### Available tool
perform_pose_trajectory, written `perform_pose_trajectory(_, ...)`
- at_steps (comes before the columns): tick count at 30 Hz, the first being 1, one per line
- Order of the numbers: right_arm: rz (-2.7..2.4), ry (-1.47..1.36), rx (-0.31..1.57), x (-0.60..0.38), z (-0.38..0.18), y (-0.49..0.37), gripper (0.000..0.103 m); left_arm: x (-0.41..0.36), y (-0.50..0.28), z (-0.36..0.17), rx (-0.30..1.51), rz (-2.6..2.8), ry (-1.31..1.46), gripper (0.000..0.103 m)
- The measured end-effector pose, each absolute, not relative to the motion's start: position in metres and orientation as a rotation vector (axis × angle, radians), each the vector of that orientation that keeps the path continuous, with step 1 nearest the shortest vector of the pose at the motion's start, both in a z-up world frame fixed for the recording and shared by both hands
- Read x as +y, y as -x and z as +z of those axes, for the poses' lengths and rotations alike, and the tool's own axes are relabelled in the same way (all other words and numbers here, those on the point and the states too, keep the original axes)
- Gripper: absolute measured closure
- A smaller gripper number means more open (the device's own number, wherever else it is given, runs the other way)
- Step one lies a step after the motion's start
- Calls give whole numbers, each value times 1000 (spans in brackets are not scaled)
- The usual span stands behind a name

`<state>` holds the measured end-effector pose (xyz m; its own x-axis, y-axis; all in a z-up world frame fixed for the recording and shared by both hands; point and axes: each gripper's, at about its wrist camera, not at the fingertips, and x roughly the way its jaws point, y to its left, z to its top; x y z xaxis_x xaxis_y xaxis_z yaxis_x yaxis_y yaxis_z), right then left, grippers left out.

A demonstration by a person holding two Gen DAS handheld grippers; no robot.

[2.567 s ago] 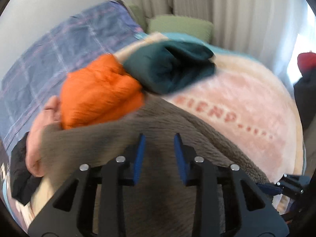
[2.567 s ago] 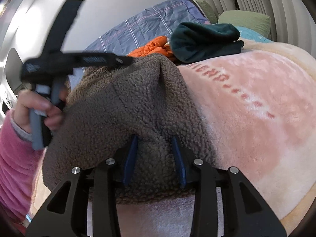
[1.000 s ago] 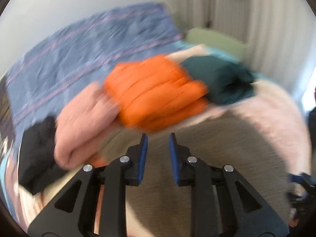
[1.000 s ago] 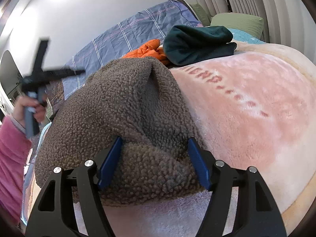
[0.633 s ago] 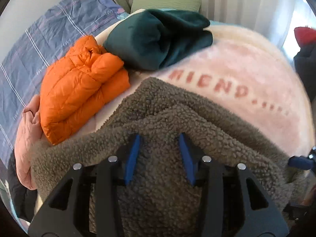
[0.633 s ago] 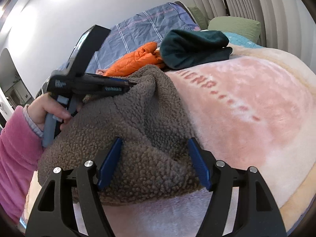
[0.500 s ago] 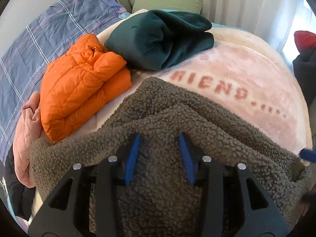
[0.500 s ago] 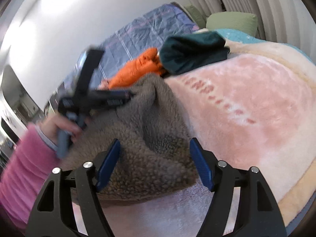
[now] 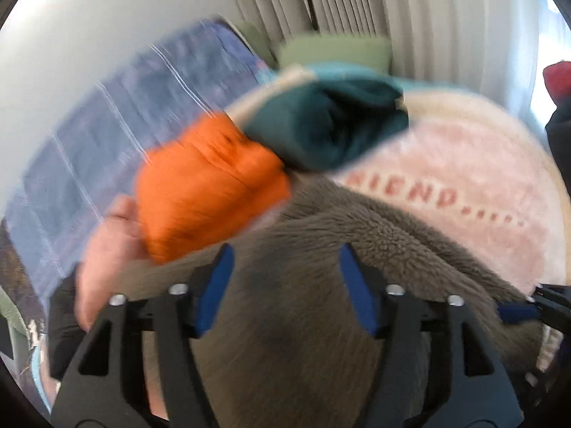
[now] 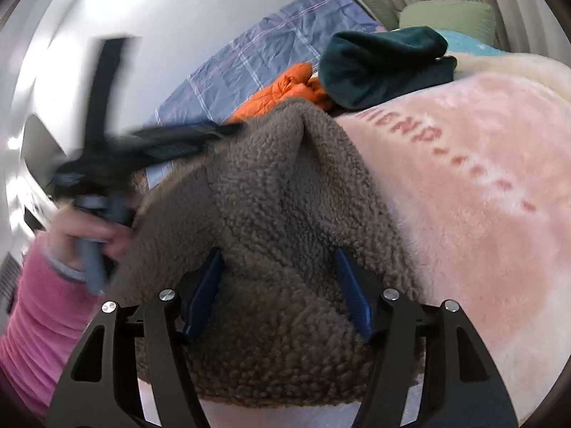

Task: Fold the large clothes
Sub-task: 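Push the bundle's edges inward with both open grippers to tidy it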

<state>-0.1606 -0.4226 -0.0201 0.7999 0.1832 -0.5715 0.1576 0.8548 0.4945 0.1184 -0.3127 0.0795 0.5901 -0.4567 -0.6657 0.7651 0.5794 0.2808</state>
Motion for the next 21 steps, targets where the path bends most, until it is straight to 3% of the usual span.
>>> perform_pose_trajectory(3, 12, -575, 642, -423, -21, 161, 38, -259, -77, 117, 473, -788, -534, 22)
perform_pose_trajectory(6, 9, -566, 629, -420, -23, 163, 37, -211, -33, 116, 445, -759, -515, 15)
perform_pose_trajectory(15, -5, -553, 621, -420, -15, 169, 36, -134, 50, 18, 717, -762, -484, 14)
perform_pose_trajectory(21, -38, -526, 615, -416, -12, 172, 33, -173, 35, -8, 551, -568, -551, 14)
